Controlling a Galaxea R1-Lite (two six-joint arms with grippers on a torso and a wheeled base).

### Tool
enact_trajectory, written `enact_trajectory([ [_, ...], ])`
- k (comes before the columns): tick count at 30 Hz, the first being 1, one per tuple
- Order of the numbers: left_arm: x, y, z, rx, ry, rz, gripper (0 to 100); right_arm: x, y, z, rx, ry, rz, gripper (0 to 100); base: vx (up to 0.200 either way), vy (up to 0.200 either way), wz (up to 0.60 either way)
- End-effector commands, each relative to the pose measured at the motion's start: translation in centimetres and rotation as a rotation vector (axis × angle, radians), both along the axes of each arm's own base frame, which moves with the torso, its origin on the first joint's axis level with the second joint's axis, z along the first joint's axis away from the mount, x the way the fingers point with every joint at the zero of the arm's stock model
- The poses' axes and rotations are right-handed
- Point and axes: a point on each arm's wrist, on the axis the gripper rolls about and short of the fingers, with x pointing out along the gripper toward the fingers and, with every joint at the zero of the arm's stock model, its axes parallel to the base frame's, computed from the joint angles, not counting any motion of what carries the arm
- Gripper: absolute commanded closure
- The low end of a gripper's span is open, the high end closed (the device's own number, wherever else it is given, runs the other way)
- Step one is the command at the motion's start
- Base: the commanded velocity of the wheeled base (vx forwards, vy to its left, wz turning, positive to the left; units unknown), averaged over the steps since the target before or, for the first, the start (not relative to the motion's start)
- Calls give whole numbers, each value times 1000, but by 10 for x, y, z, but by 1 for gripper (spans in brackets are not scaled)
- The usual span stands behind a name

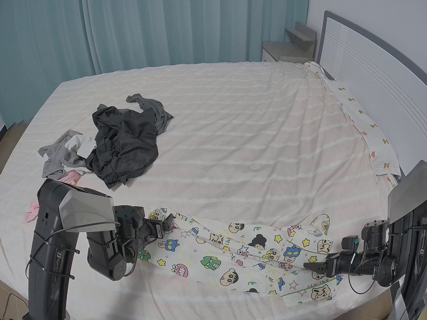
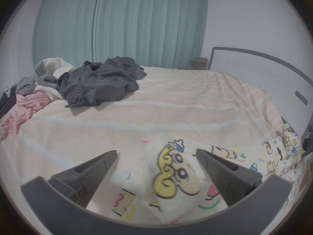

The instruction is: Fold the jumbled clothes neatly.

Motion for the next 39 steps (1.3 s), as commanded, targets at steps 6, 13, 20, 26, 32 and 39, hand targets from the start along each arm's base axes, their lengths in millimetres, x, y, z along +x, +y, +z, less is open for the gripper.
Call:
enact_trajectory([
  [6, -10, 20, 27, -97, -20, 74, 0, 1, -24, 16, -26, -72, -140, 0, 0, 0, 0],
  [13, -27, 42, 47, -348, 24, 133, 0, 0, -42, 51, 62, -196, -271, 0, 0, 0, 0],
  [20, -75, 49, 34, -643, 320, 81, 0, -2, -31, 81, 203, -285, -202, 0, 0, 0, 0],
  [26, -97, 51, 25, -665, 455, 35, 0, 6, -11, 64, 209, -212, -117, 0, 0, 0, 0],
  [32, -98, 51, 21, -660, 471, 41, 0, 11, -1, 34, 134, -126, -38, 0, 0, 0, 0],
  [39, -99, 51, 21, -659, 473, 44, 0, 16, 10, 19, 47, -114, -19, 0, 0, 0, 0],
])
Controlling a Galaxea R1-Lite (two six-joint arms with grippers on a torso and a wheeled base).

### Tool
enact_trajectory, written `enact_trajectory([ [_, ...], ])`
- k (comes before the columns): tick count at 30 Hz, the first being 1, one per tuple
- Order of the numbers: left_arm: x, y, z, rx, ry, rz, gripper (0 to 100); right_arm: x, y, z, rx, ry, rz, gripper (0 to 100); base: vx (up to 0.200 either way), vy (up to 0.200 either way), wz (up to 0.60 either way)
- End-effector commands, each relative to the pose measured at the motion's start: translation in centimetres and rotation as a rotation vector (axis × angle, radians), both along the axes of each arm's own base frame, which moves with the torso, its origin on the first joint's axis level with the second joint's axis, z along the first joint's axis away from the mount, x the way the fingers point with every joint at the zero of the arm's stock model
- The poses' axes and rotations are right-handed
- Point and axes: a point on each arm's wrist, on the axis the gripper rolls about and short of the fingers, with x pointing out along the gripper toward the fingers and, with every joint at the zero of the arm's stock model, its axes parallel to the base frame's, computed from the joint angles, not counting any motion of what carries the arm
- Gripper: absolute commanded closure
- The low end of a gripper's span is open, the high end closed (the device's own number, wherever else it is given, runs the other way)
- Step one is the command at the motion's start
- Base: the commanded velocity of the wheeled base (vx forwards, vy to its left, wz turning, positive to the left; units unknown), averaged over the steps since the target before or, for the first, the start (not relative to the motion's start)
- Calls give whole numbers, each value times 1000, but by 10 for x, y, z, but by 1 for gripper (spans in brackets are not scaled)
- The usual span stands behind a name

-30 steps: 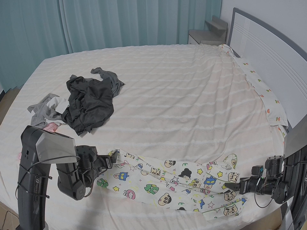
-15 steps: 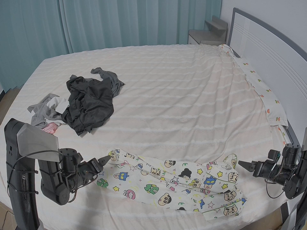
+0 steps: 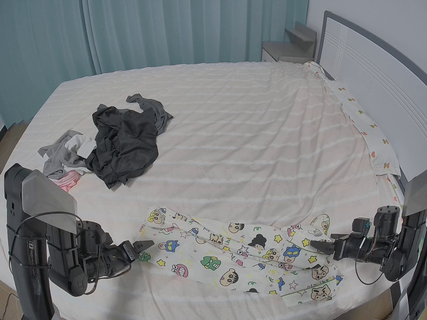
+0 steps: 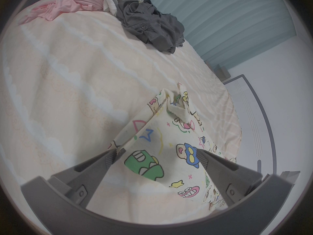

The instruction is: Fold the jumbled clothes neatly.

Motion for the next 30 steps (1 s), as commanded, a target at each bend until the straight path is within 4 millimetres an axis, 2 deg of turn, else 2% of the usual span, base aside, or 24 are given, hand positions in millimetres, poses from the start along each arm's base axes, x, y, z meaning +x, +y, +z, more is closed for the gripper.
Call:
enact_trajectory([
  [1, 0, 0, 0, -2, -7, 0, 0, 6, 8, -16, -21, 33, 19, 0, 0, 0, 0],
  [3, 0, 0, 0, -2, -10, 1, 0, 9, 12, -16, -25, 22, 24, 0, 0, 0, 0],
  [4, 0, 0, 0, -3, -9, 2, 0, 11, 14, -17, -28, 15, 24, 100, 0, 0, 0],
  [13, 2, 0, 1, -19, -11, 20, 0, 11, 22, -12, -45, -8, 30, 100, 0, 0, 0],
  [25, 3, 2, 7, -55, -17, 52, 0, 6, 34, 11, -45, -107, 70, 100, 0, 0, 0],
  [30, 3, 2, 7, -55, -17, 52, 0, 11, 33, 6, -100, -129, 94, 100, 0, 0, 0],
])
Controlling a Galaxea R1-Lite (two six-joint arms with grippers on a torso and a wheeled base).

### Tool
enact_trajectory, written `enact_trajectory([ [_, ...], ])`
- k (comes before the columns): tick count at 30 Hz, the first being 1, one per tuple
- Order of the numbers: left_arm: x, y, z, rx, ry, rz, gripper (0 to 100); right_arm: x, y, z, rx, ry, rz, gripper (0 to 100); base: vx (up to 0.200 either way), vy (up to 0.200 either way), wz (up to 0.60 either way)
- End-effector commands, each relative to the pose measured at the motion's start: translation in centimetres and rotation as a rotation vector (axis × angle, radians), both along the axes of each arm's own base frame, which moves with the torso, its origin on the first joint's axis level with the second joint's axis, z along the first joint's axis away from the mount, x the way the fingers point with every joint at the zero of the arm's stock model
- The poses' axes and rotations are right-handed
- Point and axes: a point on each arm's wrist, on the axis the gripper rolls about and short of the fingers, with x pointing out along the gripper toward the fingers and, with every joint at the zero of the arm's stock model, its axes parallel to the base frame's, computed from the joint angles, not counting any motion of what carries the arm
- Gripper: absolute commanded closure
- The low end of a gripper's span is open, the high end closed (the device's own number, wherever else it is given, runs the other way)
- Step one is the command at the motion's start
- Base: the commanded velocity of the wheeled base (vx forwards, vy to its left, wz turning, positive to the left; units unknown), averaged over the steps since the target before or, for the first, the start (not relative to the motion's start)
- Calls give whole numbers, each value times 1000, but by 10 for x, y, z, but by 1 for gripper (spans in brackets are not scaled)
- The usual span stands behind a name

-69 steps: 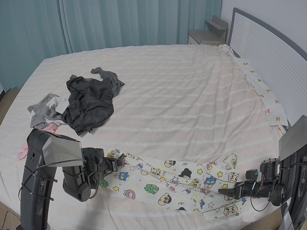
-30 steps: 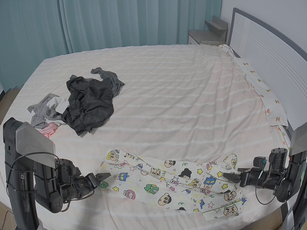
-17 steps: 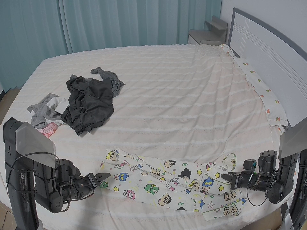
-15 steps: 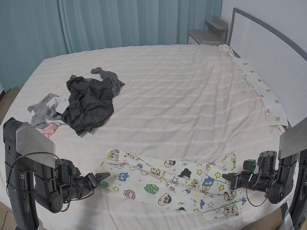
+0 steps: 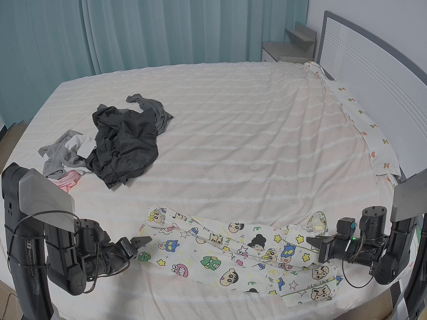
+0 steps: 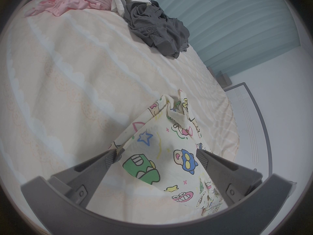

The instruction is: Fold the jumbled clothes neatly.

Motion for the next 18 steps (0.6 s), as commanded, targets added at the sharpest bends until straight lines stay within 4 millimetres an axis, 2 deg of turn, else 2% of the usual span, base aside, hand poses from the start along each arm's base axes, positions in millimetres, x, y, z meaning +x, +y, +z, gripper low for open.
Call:
enact_trajectory([
  [1, 1, 0, 2, -3, -21, 0, 0, 6, 0, -1, -10, -25, -1, 100, 0, 0, 0],
  [6, 1, 0, 2, -3, -19, 0, 0, 23, -2, -13, -31, -33, -51, 100, 0, 0, 0],
  [7, 1, 0, 2, -3, -19, 0, 0, 27, -3, -16, -36, -34, -61, 0, 0, 0, 0],
  [14, 1, 0, 2, -1, -21, 1, 0, 27, -10, -15, -46, -39, -90, 0, 0, 0, 0],
  [18, 1, 0, 4, -1, -31, 3, 0, 22, -24, -1, -41, -61, -193, 0, 0, 0, 0],
])
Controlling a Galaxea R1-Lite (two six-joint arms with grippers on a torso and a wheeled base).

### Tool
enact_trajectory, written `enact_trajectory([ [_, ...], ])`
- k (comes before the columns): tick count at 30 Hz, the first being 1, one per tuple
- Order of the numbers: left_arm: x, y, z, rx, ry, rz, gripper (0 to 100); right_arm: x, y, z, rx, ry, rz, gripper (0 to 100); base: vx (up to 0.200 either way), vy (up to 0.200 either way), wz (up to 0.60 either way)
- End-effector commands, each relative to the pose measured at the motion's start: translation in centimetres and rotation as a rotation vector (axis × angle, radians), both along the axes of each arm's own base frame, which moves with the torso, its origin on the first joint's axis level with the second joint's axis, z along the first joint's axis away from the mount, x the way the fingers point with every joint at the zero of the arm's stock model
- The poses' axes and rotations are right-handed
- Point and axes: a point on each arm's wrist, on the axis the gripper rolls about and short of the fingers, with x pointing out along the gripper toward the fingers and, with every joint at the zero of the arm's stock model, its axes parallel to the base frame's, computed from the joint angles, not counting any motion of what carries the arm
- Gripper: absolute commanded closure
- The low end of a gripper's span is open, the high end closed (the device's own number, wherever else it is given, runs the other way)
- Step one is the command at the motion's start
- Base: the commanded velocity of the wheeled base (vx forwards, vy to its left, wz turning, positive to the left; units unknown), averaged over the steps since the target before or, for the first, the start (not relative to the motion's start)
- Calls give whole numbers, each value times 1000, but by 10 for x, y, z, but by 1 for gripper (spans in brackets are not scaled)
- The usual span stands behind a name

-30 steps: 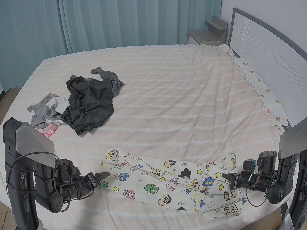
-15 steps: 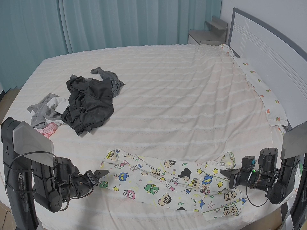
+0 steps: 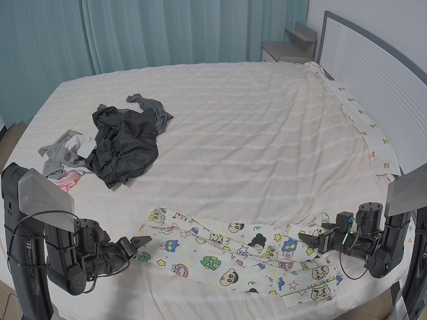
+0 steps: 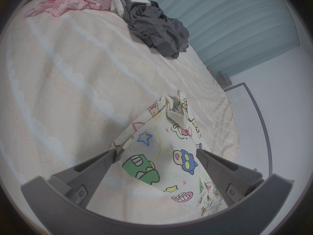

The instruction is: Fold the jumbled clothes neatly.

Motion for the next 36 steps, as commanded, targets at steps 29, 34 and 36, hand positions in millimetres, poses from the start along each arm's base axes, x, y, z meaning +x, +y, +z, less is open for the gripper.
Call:
enact_trajectory([
  [29, 37, 9, 53, 598, -407, -150, 0, -129, -38, 127, 510, -327, -952, 0, 0, 0, 0],
  [34, 38, 18, 56, 706, -374, -200, 0, -147, -29, 131, 572, -292, -836, 0, 0, 0, 0],
  [36, 40, 19, 56, 708, -360, -206, 0, -149, -28, 127, 560, -252, -834, 0, 0, 0, 0],
])
